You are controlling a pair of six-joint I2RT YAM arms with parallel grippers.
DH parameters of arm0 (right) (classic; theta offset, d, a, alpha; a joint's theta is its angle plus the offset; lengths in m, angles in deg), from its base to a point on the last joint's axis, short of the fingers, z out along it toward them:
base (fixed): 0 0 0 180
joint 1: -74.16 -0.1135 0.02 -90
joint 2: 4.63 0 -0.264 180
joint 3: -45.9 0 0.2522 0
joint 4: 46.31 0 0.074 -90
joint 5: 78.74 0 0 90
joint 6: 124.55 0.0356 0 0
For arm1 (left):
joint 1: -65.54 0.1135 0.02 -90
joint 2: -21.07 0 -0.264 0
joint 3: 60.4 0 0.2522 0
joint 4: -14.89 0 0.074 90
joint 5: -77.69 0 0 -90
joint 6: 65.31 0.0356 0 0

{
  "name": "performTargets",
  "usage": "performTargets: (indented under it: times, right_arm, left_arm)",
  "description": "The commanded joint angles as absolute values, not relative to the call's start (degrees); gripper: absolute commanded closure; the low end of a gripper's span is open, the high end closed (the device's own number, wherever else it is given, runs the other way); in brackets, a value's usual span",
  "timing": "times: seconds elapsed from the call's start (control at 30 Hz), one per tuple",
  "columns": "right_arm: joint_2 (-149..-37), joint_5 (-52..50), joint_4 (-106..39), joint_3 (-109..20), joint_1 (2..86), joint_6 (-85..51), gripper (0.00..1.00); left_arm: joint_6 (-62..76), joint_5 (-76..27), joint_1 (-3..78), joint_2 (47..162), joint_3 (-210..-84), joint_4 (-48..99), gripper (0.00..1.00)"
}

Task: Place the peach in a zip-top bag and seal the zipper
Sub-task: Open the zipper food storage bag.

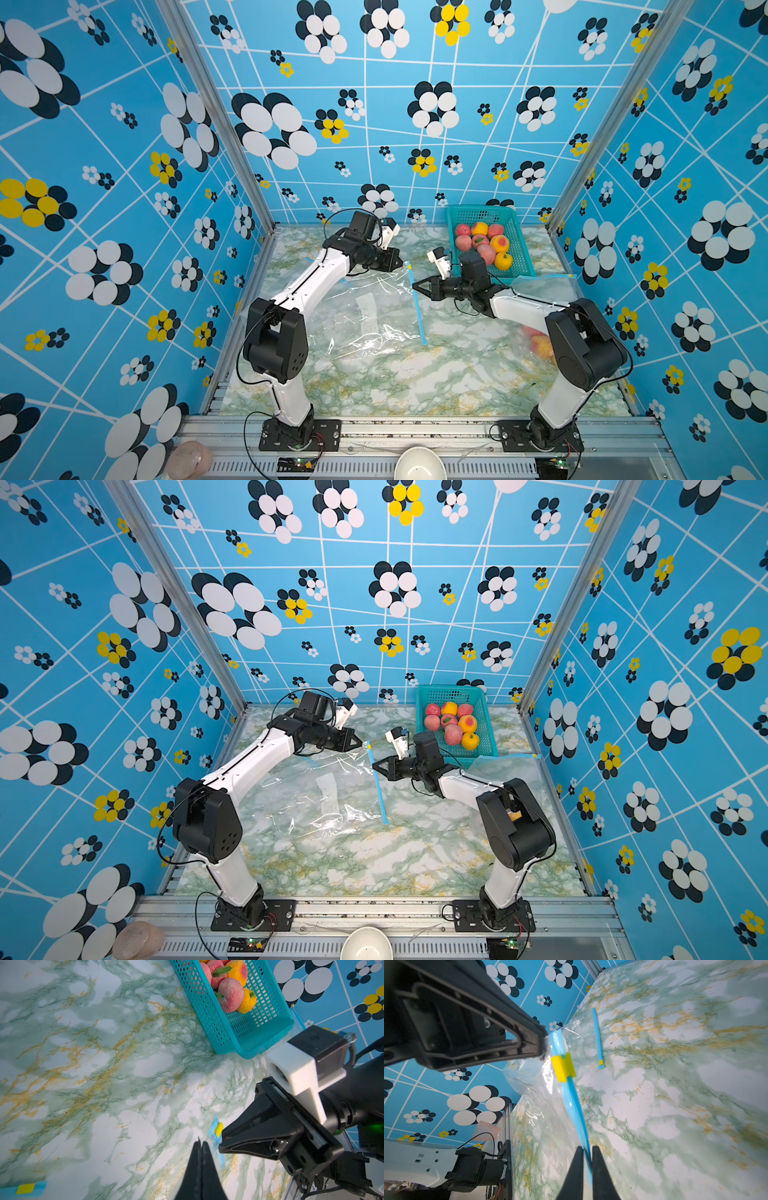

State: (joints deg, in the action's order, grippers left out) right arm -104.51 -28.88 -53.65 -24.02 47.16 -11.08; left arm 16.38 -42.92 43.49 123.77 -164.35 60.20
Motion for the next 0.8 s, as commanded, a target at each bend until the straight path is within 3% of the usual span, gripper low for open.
performTargets:
  times: [0.0, 0.47, 0.77]
  right_arm:
    - [-102.02, -30.92, -55.48, -22.97, 46.4, -10.25, 0.85]
    - [-102.0, -30.6, -53.37, -28.78, 46.74, -8.7, 0.78]
    - [-100.35, -34.43, -56.79, -25.11, 46.32, -5.26, 0.74]
  left_arm:
    - [16.52, -42.86, 43.66, 124.75, -166.37, 60.73, 1.0]
    - [17.24, -43.84, 42.31, 123.02, -165.22, 60.91, 1.0]
    - [16.01, -44.07, 42.2, 123.37, -165.04, 59.61, 1.0]
